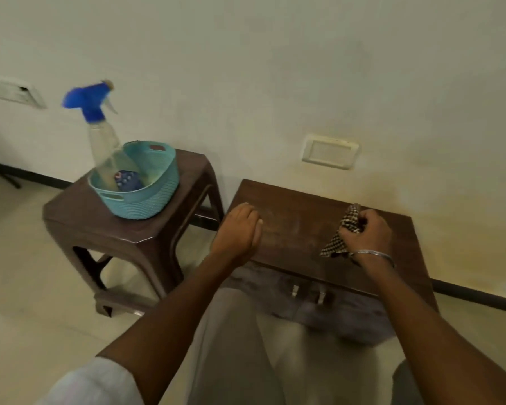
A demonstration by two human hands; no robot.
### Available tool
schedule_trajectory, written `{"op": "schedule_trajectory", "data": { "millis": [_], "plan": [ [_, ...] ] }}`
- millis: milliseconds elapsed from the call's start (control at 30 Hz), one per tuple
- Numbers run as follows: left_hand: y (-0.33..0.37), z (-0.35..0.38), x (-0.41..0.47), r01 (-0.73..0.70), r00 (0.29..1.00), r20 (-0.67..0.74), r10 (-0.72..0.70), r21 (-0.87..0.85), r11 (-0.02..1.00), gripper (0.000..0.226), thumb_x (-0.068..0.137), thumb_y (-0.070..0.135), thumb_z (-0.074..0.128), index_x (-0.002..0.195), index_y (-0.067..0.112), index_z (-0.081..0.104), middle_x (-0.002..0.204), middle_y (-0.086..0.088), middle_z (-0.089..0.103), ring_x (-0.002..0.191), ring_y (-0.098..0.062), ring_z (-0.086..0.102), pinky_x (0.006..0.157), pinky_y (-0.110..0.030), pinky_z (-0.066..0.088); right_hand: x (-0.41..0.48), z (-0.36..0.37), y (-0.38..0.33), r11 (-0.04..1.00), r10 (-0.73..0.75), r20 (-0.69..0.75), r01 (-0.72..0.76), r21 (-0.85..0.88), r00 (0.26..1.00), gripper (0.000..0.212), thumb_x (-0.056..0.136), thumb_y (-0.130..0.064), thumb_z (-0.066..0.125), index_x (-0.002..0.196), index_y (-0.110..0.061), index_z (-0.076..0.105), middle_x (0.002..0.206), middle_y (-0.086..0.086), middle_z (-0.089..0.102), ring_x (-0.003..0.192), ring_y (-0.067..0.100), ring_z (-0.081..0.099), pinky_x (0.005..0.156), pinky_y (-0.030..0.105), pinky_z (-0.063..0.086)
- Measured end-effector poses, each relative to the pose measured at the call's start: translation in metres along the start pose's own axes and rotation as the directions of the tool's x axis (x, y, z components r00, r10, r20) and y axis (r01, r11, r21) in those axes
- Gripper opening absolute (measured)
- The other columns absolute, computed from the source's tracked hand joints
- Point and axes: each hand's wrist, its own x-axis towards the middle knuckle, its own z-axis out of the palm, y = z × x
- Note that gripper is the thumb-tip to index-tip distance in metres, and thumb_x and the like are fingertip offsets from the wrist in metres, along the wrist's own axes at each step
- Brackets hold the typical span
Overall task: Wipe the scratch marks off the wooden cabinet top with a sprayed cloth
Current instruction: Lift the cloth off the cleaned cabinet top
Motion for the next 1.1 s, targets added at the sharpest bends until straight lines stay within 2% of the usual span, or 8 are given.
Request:
{"op": "schedule_trajectory", "data": {
  "millis": [200,333,433,600,700,800,967,1100],
  "plan": [
    [-0.030,-0.085,-0.003,0.075,0.991,-0.118,-0.062,0.106,0.992,0.024,0.103,0.017,0.044,0.106,0.004,0.064,0.112,-0.011,0.061,0.113,-0.026,0.053,0.112,-0.037,0.034,0.003,0.016,-0.083,0.987,-0.134,-0.018,0.135,0.086,0.991,0.039,0.072,-0.016,0.078,0.103,-0.001,0.061,0.104,0.021,0.064,0.098,0.036,0.060,0.083,0.040,0.050],
    [-0.053,-0.136,-0.017,0.171,0.964,-0.227,-0.138,0.131,0.977,0.029,0.105,0.025,0.039,0.113,0.008,0.061,0.120,-0.008,0.060,0.117,-0.022,0.051,0.109,-0.037,0.040,0.007,0.031,-0.152,0.950,-0.244,-0.041,0.247,0.191,0.969,0.034,0.074,-0.016,0.076,0.102,-0.002,0.061,0.103,0.018,0.065,0.097,0.032,0.060,0.079,0.031,0.046],
    [-0.075,-0.167,-0.029,0.231,0.942,-0.286,-0.178,0.165,0.959,0.035,0.105,0.033,0.036,0.118,0.011,0.060,0.126,-0.006,0.059,0.125,-0.019,0.049,0.113,-0.040,0.039,0.010,0.047,-0.205,0.912,-0.306,-0.030,0.301,0.279,0.952,0.035,0.075,-0.018,0.076,0.104,-0.004,0.060,0.105,0.015,0.065,0.098,0.027,0.060,0.080,0.026,0.045],
    [-0.116,-0.209,-0.043,0.315,0.876,-0.446,-0.185,0.236,0.919,0.035,0.102,0.032,0.034,0.111,0.010,0.060,0.114,-0.007,0.061,0.114,-0.019,0.050,0.104,-0.034,0.040,0.009,0.086,-0.292,0.837,-0.419,0.000,0.386,0.388,0.908,0.034,0.074,-0.017,0.077,0.101,-0.005,0.060,0.104,0.013,0.067,0.096,0.025,0.062,0.078,0.024,0.046],
    [-0.142,-0.223,-0.046,0.392,0.833,-0.500,-0.235,0.235,0.890,0.031,0.102,0.026,0.035,0.107,0.008,0.060,0.107,-0.008,0.061,0.108,-0.021,0.050,0.099,-0.037,0.040,0.008,0.114,-0.334,0.796,-0.494,0.015,0.446,0.409,0.869,0.034,0.074,-0.015,0.077,0.101,-0.004,0.061,0.103,0.014,0.067,0.095,0.026,0.062,0.076,0.023,0.044],
    [-0.163,-0.226,-0.050,0.432,0.832,-0.481,-0.276,0.248,0.867,0.030,0.102,0.023,0.037,0.105,0.006,0.061,0.105,-0.011,0.062,0.105,-0.023,0.052,0.097,-0.041,0.043,0.005,0.144,-0.362,0.786,-0.540,0.081,0.468,0.403,0.838,0.032,0.074,-0.012,0.076,0.101,-0.003,0.062,0.102,0.015,0.066,0.095,0.028,0.061,0.079,0.028,0.045],
    [-0.188,-0.220,-0.048,0.441,0.844,-0.434,-0.315,0.227,0.868,0.034,0.103,0.025,0.034,0.106,0.006,0.062,0.104,-0.010,0.062,0.104,-0.022,0.051,0.097,-0.040,0.043,-0.004,0.194,-0.379,0.808,-0.545,0.168,0.461,0.367,0.821,0.028,0.077,-0.010,0.073,0.102,-0.005,0.062,0.103,0.014,0.064,0.094,0.027,0.059,0.073,0.021,0.037],
    [-0.204,-0.211,-0.043,0.407,0.898,-0.306,-0.317,0.298,0.864,0.042,0.104,0.030,0.028,0.116,0.008,0.061,0.111,-0.009,0.061,0.109,-0.022,0.050,0.102,-0.039,0.039,-0.009,0.227,-0.370,0.849,-0.525,0.284,0.471,0.241,0.802,0.031,0.079,-0.015,0.073,0.107,-0.007,0.064,0.107,0.015,0.063,0.101,0.031,0.059,0.080,0.032,0.045]
  ]
}}
